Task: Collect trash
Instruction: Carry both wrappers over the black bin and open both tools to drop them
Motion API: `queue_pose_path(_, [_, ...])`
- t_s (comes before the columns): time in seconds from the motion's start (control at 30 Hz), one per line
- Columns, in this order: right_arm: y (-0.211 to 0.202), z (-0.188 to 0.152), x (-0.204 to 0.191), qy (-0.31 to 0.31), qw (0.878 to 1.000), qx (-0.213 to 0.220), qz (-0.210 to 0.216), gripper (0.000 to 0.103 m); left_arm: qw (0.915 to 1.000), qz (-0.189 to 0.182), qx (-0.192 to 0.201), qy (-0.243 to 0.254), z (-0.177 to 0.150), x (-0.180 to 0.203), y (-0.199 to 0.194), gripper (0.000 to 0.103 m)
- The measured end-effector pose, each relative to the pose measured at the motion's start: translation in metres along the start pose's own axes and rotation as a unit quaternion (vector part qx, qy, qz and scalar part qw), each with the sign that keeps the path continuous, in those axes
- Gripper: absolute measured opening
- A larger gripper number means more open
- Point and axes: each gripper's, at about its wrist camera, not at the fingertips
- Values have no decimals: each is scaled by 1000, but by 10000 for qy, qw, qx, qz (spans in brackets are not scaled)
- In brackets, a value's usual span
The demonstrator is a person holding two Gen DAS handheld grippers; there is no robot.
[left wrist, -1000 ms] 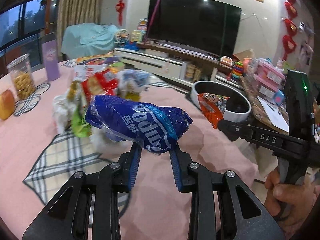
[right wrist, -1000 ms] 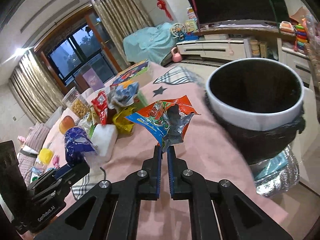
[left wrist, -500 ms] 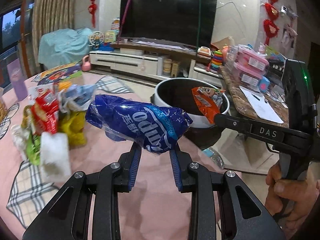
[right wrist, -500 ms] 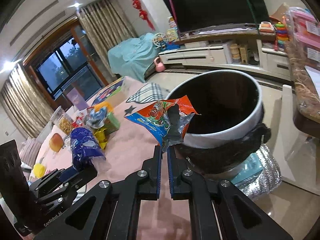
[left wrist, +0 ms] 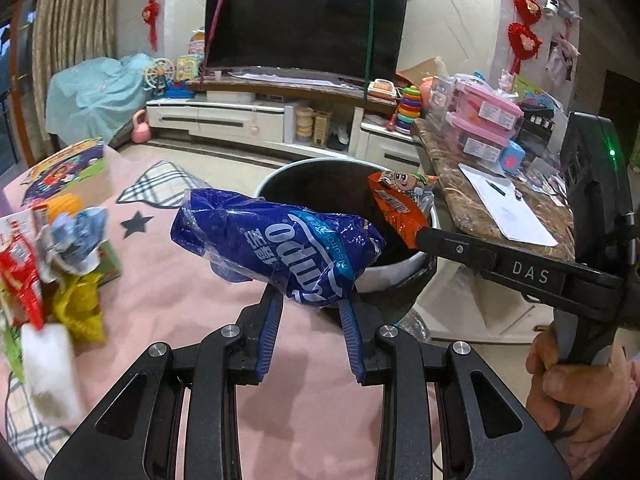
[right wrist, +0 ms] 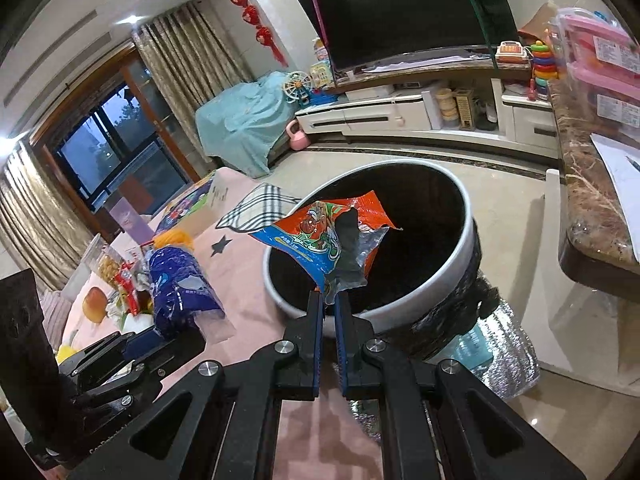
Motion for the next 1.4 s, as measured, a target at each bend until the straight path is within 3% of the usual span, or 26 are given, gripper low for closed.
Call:
queue_pose_path(0.73, [30, 28, 40, 133, 9996, -233, -102, 6, 9991, -173, -387, 95, 39, 14, 62, 30])
queue_pose_path(0.83, [33, 30, 40, 133, 9995, -246, -111, 7, 9991, -149, -396, 78, 40, 14, 65, 33])
queue_pose_path(0.93, [33, 30, 41, 169, 9994, -226, -178, 11, 9990, -95, -426, 90, 40, 14, 67, 45])
queue_pose_path(1.07, [32, 29, 44, 288, 9992, -221, -194, 24, 9992, -52, -398, 30, 39, 11, 66, 62])
queue_pose_path(1.1, [31, 29, 44, 299, 9991, -211, -204, 32, 9993, -25, -374, 12, 38, 9, 64, 63])
queue_pose_path(1.27, [25, 28, 41, 351, 9991, -103, -200, 45, 9994, 71, -317, -137, 30, -1, 52, 70])
queue_pose_path(1.4, [19, 26, 33, 372, 9992, 11, -168, 70, 9990, 210, -256, -311, 15, -17, 37, 72])
Point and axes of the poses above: each gripper's, at about its wrist camera, not at the fingertips, and y roughly the way its jaws point, x to its right, z to its top, and after that the axes turned 12 degrees about -y, right-handed
